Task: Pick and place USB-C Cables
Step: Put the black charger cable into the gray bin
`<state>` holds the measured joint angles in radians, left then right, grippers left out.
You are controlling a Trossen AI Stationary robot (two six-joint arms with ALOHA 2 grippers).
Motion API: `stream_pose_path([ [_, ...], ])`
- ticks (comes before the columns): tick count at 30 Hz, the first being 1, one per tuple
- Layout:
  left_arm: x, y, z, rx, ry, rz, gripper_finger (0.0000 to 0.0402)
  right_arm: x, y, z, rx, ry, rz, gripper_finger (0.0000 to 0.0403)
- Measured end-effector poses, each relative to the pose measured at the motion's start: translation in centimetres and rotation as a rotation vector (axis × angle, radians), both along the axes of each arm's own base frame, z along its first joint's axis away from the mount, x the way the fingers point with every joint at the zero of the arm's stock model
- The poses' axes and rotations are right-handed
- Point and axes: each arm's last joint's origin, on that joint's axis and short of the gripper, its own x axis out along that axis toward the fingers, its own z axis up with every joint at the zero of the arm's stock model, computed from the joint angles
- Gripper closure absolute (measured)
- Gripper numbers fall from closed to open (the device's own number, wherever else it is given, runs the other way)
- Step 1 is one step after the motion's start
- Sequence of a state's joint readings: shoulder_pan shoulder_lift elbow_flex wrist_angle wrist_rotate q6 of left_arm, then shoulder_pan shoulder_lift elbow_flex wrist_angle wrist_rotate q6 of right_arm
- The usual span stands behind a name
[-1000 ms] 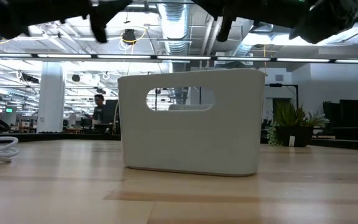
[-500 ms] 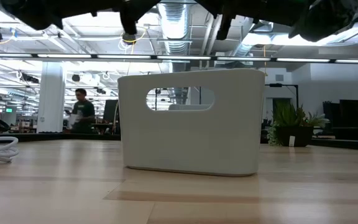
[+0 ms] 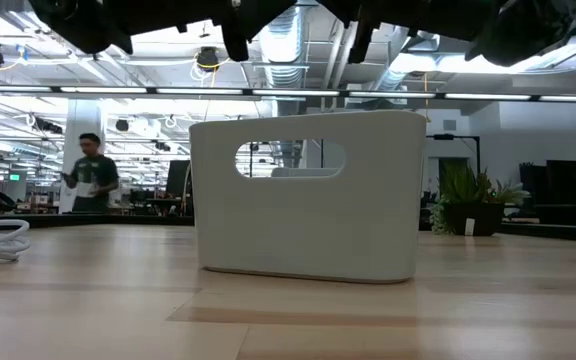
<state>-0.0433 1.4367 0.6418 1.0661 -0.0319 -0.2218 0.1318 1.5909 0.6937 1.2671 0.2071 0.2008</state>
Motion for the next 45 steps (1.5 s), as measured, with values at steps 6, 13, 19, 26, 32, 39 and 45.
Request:
stream_pose_path([
  [6, -0.1, 0.1, 0.5, -0.002, -0.063, 0.002, 0.0126, 0.0, 0.0, -0.1, -0.001, 0.007, 0.001, 0.0375],
  [13, -0.1, 0.6, 0.6, -0.040, -0.068, -0.030, 0.0126, 0.0, 0.0, -0.1, 0.006, 0.010, 0.004, 0.0375],
  [19, 0.2, 0.5, 1.2, -0.038, -0.072, -0.063, 0.0126, 0.1, 0.0, -0.1, 0.008, 0.013, 0.005, 0.0375],
  [26, 0.8, 0.5, 1.9, -0.015, -0.050, -0.060, 0.0126, 0.1, 0.0, -0.1, 0.018, 0.012, 0.008, 0.0372],
  [32, 0.9, 0.5, 1.6, -0.013, -0.021, -0.054, 0.0126, 0.1, 0.0, -0.2, 0.022, 0.016, 0.010, 0.0374],
  [39, 0.9, 0.5, 1.7, -0.017, -0.026, -0.039, 0.0138, 0.1, 0.0, -0.2, 0.022, 0.015, 0.010, 0.0371],
  [45, 0.9, 0.6, 1.6, -0.015, -0.024, -0.012, 0.0191, 0.1, 0.0, -0.2, 0.023, 0.015, 0.010, 0.0373],
])
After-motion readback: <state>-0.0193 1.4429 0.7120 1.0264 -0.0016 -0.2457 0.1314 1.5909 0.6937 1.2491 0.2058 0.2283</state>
